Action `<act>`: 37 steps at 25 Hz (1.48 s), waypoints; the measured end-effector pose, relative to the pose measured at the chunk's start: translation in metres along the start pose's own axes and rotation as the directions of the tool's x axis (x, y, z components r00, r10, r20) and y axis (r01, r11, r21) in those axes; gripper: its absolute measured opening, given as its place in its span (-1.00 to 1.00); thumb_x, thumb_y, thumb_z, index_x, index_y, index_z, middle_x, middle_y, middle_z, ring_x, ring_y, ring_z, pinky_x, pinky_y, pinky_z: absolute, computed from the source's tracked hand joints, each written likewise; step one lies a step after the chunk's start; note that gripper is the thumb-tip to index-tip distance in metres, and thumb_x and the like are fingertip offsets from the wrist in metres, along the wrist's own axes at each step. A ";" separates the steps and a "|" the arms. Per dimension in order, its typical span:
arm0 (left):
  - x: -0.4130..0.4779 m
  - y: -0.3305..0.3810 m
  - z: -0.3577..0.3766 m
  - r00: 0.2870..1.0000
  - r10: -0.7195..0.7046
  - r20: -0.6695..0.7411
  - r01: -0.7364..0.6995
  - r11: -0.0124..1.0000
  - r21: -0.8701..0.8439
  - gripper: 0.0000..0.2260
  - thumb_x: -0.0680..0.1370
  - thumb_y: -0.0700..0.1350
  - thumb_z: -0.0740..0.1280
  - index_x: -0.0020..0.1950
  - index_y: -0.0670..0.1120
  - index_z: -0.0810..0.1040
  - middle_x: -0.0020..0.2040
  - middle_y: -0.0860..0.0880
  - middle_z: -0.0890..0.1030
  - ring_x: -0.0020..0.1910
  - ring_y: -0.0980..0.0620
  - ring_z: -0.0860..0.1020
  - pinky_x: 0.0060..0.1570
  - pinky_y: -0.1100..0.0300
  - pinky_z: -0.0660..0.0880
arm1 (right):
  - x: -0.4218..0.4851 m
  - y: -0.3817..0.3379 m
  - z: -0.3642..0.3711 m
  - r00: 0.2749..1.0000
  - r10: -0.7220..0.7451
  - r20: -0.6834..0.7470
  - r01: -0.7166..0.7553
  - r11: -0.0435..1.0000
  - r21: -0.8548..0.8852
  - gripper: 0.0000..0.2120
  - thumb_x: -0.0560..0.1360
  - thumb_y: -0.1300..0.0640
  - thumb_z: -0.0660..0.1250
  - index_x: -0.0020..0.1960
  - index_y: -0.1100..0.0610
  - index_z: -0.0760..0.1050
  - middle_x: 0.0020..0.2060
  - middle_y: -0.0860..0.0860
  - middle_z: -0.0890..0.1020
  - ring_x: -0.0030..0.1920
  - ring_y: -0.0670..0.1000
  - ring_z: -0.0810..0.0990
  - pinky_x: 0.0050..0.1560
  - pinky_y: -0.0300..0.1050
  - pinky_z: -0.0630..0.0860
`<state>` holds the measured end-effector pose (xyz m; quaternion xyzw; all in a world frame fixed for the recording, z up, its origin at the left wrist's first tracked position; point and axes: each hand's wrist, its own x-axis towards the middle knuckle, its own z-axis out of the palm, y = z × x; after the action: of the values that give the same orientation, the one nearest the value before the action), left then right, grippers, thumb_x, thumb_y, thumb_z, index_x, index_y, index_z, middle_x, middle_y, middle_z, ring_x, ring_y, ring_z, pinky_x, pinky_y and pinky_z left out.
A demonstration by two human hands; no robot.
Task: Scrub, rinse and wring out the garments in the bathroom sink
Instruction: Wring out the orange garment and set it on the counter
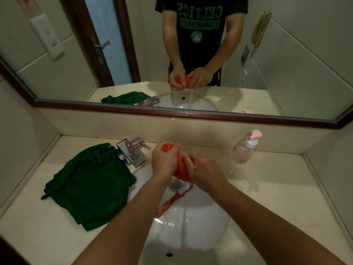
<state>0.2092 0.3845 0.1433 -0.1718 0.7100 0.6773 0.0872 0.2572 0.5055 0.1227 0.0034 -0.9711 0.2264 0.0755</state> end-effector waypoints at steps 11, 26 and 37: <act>0.028 -0.008 -0.043 0.870 -0.041 0.491 0.130 0.980 -0.149 -0.43 0.35 -0.12 0.39 0.33 -0.20 0.38 0.12 -0.19 0.55 0.05 -0.08 0.57 0.01 0.10 0.53 | -0.017 -0.020 -0.018 0.789 0.416 0.451 -0.602 0.378 0.703 -0.60 0.49 -0.34 0.38 0.06 -0.02 0.66 -0.20 0.11 0.74 -0.30 0.19 0.73 -0.53 -0.24 0.33; 0.018 0.009 -0.030 0.887 0.200 0.417 0.035 0.870 -0.492 -0.63 0.34 -0.30 0.47 0.09 0.01 0.67 -0.14 -0.12 0.65 -0.14 -0.16 0.67 -0.10 0.02 0.65 | -0.005 -0.026 -0.015 0.608 0.193 0.770 -0.764 -0.120 0.634 -0.39 0.57 -0.35 0.23 0.17 0.18 0.63 -0.21 0.18 0.65 -0.46 0.11 0.62 -0.72 -0.35 0.19; 0.002 0.008 0.005 0.977 0.184 -0.112 -0.198 0.971 -0.136 -0.82 0.48 -0.06 0.52 -0.22 0.03 0.54 -0.26 0.03 0.59 -0.22 -0.01 0.61 -0.01 -0.12 0.64 | 0.013 -0.016 -0.016 0.923 0.384 -0.018 -0.331 0.818 0.471 -0.45 0.64 -0.22 0.19 -0.34 0.11 0.59 -0.48 0.07 0.59 -0.40 0.09 0.63 -0.23 0.18 0.61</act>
<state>0.2040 0.3893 0.1501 -0.1415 0.6750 0.7236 -0.0264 0.2473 0.4989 0.1456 -0.1739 -0.8672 0.4592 0.0831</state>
